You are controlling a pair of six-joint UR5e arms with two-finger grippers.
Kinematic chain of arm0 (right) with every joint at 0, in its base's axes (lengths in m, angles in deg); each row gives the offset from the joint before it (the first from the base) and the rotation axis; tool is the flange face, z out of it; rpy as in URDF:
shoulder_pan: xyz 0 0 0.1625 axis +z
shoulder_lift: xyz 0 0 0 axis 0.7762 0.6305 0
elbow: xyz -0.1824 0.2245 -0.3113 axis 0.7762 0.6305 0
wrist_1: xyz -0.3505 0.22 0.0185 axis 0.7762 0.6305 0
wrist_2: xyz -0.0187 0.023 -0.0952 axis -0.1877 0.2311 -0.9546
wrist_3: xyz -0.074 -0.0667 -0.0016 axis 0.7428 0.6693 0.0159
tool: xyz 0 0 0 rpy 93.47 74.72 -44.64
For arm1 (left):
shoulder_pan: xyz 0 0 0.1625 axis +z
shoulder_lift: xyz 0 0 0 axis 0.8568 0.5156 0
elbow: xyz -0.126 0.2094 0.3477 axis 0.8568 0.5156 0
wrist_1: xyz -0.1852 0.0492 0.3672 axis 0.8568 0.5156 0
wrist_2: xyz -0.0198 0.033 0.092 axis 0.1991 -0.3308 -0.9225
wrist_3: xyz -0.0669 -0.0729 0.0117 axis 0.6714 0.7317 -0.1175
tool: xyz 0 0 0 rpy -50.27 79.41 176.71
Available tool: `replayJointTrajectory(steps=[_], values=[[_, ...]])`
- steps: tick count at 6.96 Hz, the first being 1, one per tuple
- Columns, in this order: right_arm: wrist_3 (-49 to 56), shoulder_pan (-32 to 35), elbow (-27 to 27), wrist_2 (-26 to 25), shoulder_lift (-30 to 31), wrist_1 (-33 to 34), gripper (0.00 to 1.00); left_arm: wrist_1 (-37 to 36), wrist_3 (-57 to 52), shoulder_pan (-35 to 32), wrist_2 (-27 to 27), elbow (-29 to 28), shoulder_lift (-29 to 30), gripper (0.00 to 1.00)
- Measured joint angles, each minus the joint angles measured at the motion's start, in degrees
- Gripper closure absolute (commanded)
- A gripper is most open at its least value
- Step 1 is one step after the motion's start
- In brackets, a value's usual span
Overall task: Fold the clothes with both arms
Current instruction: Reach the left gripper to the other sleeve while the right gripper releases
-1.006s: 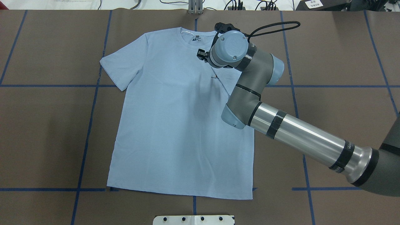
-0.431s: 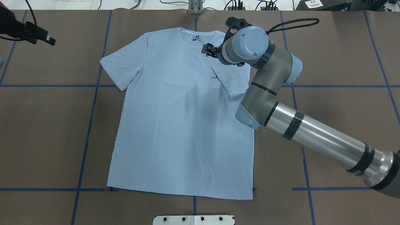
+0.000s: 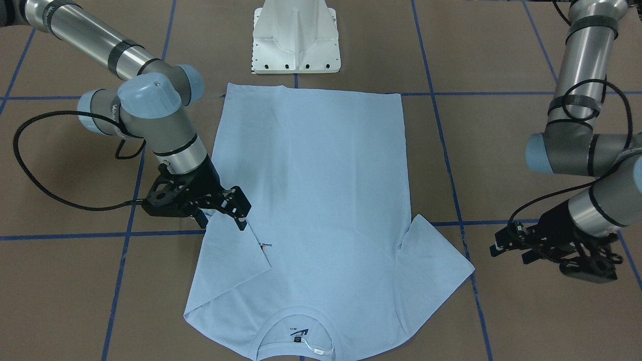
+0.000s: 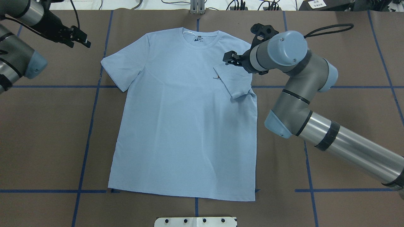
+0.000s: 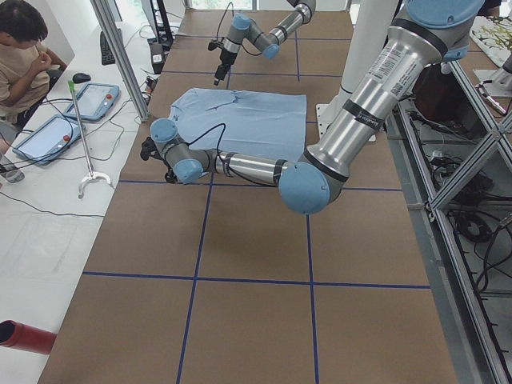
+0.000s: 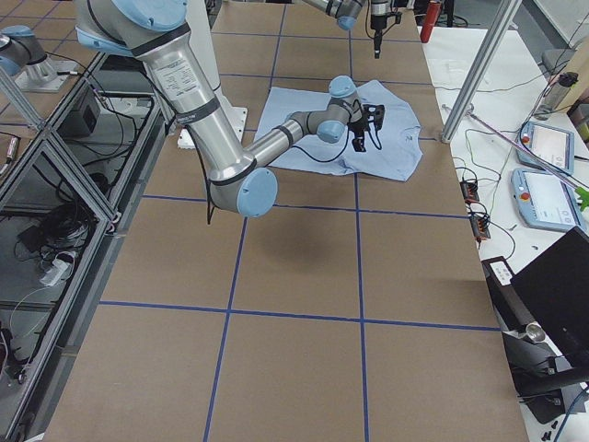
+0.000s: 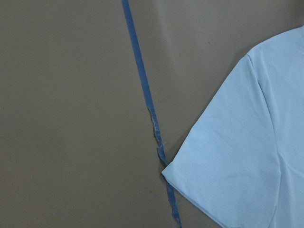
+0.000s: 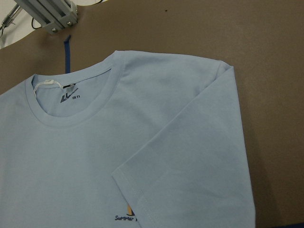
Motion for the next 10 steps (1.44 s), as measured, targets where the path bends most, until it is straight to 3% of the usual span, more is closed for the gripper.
replayJointTrajectory(steps=[2, 7, 8, 9, 10], values=[[0.78, 0.40, -1.75, 0.20, 2.42, -1.99, 0.00, 1.91, 5.00, 2.80, -5.07, -2.90, 1.83, 0.36], [1.14, 0.34, 0.22, 0.24, 3.90, -5.02, 0.00, 5.87, 7.27, 6.95, -10.94, -7.03, 2.59, 0.51], [1.36, 0.31, 0.83, 0.28, 3.83, -5.06, 0.00, 6.09, 7.40, 7.19, -11.13, -7.64, 2.83, 0.92], [1.52, 0.34, 1.08, 0.32, 3.76, -5.27, 0.00, 6.30, 7.50, 7.30, -11.20, -8.20, 3.17, 1.00], [1.60, 0.37, 1.11, 0.36, 3.73, -5.66, 0.00, 6.45, 7.56, 7.37, -11.22, -8.53, 3.51, 1.00]])
